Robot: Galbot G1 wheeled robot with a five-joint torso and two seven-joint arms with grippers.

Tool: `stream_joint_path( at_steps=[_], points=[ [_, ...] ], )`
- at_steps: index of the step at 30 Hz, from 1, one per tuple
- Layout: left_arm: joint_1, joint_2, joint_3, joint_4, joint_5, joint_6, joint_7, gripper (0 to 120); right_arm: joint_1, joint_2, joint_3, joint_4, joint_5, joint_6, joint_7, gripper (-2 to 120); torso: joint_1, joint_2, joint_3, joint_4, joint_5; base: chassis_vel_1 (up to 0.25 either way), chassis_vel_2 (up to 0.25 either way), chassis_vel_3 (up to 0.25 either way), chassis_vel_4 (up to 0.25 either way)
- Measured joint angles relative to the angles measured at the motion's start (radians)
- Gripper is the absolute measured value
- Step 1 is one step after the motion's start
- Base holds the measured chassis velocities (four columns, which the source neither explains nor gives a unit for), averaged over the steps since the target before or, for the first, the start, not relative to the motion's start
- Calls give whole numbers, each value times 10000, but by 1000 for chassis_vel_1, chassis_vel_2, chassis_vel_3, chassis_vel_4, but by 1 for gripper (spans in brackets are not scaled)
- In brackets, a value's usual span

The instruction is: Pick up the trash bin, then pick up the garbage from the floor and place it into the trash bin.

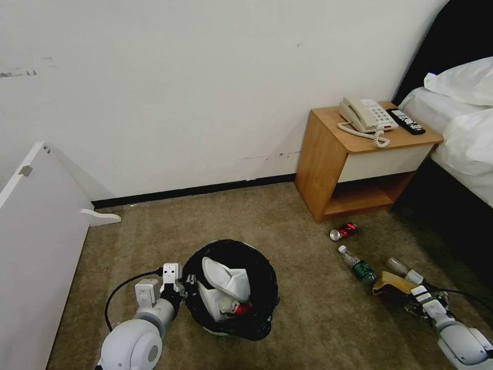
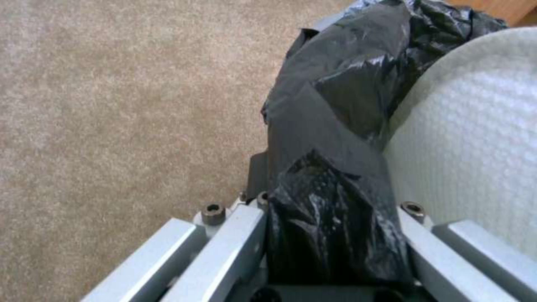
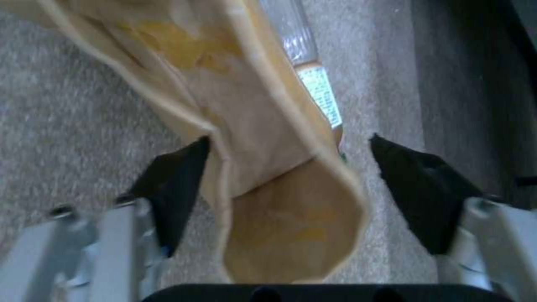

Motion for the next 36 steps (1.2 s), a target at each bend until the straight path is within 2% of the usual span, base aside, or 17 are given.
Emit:
stream_joint_path(
  at_steps=[1,4,6,7,8,10,12,13,15,18,20,36],
  points=[
    [-11,23,9,9,-5,-11,12,4,4,18,0,30,3,17,39,67,0,0,0,-1,0,0,0,0,0],
    [-20,35,21,19,-7,-19,22,4,2,22,0,78,9,27,61,62,0,0,0,-3,0,0,0,0,0],
    [-30,41,58,36,-8,-32,46,4,0,27,5,131,6,62,119,52,0,0,0,0,-1,0,0,0,0],
    [-30,41,58,36,-8,-32,46,4,0,27,5,131,6,62,119,52,0,0,0,0,-1,0,0,0,0],
    [-36,35,77,45,-6,-38,71,4,16,42,11,134,6,89,176,44,0,0,0,-1,0,0,0,0,0],
    [-42,34,91,55,-5,-42,84,4,23,42,11,139,6,93,181,41,0,0,0,-1,0,0,0,0,0],
    [-82,34,133,103,-4,-57,112,4,37,16,12,157,13,94,180,29,0,0,0,0,-1,0,0,0,0],
    [-82,34,133,103,-4,-57,112,4,37,16,12,157,13,94,180,29,0,0,0,0,-1,0,0,0,0],
    [-99,34,161,125,-1,-63,128,4,102,16,-16,101,31,94,157,19,0,0,0,0,0,0,0,0,0],
    [-100,28,173,127,3,-65,134,4,133,17,-48,67,38,90,119,13,0,0,0,0,0,0,0,0,0],
    [-94,26,179,126,6,-68,141,4,165,37,-87,52,49,62,63,2,0,0,0,-1,0,0,0,0,0],
    [-140,198,220,156,-58,-111,170,4,344,259,-236,-436,287,-299,16,0,0,0,0,0,-2,0,0,0,0]
  ],
)
